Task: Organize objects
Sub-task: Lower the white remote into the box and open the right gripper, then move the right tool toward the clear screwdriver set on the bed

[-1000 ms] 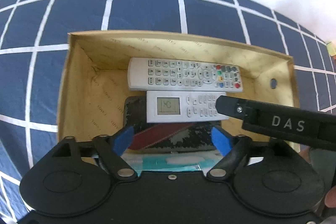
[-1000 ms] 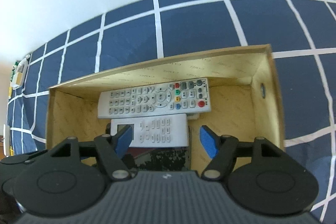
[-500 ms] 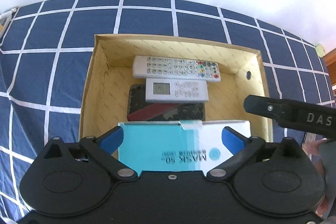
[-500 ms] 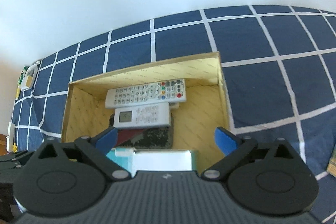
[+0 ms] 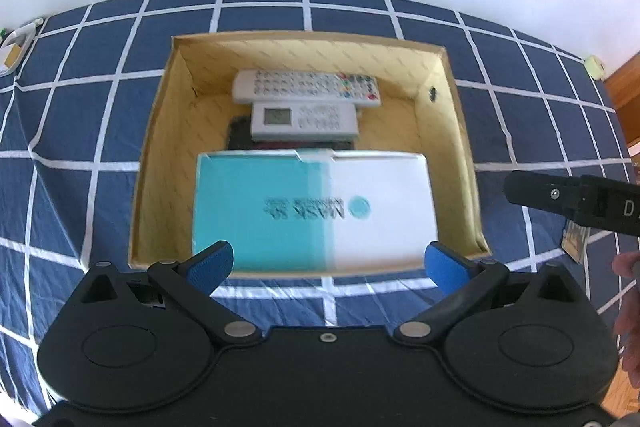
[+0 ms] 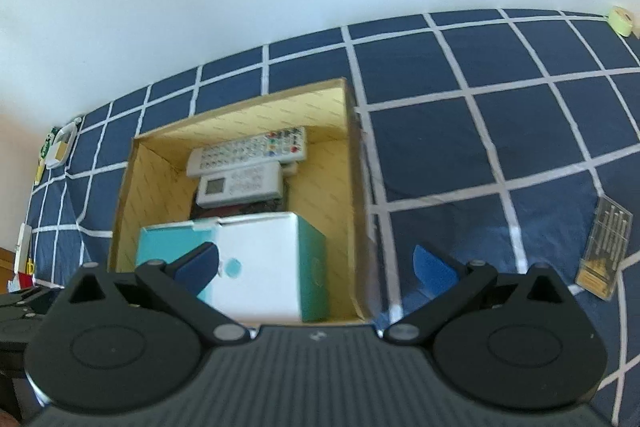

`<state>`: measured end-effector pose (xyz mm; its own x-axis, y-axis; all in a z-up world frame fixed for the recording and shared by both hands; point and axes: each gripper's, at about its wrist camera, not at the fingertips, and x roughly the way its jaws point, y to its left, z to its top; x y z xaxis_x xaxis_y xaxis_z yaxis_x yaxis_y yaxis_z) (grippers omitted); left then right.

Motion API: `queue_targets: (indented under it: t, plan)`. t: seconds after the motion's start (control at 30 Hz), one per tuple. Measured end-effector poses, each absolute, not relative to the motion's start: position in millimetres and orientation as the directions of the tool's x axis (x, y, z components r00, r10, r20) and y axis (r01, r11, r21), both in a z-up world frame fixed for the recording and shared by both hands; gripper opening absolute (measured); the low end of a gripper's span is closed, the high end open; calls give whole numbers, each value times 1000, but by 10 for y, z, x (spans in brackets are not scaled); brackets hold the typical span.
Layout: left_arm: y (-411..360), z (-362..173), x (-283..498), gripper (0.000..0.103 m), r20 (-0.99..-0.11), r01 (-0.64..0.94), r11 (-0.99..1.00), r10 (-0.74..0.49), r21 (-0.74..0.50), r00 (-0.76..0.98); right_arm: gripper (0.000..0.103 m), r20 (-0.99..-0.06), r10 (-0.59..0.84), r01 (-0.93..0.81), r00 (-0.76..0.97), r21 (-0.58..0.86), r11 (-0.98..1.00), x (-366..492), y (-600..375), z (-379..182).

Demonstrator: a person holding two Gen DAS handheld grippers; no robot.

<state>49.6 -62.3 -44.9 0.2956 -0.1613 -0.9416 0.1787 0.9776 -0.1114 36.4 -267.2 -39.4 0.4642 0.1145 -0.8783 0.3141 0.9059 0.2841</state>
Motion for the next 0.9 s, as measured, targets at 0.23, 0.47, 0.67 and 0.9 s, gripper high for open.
queue_targets:
  t: [0.23,0.47,0.67,0.9]
  plan:
    - [-935,-467,219,103,-944,182,978,-155,-104,292,103,-886,82,327,456,252,911,2,-2971,-434]
    - [-1415,-470,26,103,-941,186,978,-150,-96,303,103,-894,68,332,443,234,914,-285,-3427,-491]
    - [-1881,-532,-80,103,-943,157,984,-132,-87,304,103,-910,41,288,413,174,942,-447,-3916,-489]
    - [-2432,-753,-274,103,-952,110,989,-126,-99,278,103,-925,17,236,381,115,965,-596,-4536,-576]
